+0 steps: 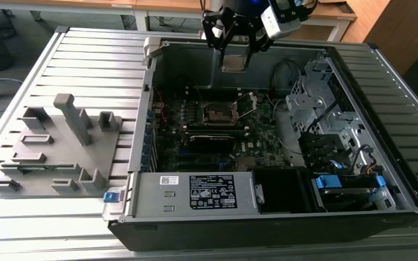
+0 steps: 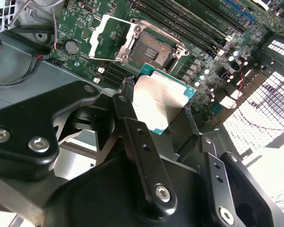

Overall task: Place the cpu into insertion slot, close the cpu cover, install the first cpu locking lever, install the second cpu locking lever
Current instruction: 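Place the cpu into insertion slot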

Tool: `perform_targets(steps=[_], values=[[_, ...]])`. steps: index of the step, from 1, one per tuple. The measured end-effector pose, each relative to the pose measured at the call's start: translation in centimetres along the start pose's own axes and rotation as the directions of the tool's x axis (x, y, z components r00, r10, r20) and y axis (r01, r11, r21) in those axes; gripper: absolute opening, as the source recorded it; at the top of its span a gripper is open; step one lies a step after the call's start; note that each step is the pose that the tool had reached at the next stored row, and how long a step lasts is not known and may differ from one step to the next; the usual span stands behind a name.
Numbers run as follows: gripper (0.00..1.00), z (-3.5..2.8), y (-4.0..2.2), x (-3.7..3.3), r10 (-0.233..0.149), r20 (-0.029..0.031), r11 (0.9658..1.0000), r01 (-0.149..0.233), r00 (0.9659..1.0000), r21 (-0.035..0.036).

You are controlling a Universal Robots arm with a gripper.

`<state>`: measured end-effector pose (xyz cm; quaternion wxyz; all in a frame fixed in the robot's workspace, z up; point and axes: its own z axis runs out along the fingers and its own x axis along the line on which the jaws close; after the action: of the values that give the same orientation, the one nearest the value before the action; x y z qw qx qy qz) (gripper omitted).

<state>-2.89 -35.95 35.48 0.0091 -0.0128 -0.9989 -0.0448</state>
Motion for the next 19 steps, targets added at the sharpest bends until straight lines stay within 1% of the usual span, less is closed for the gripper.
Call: perform_targets(steps=[19], values=[[0.54, 0.56, -0.05, -0.01, 0.000, 0.0000, 1.0000, 0.000, 1.0000, -0.0001]])
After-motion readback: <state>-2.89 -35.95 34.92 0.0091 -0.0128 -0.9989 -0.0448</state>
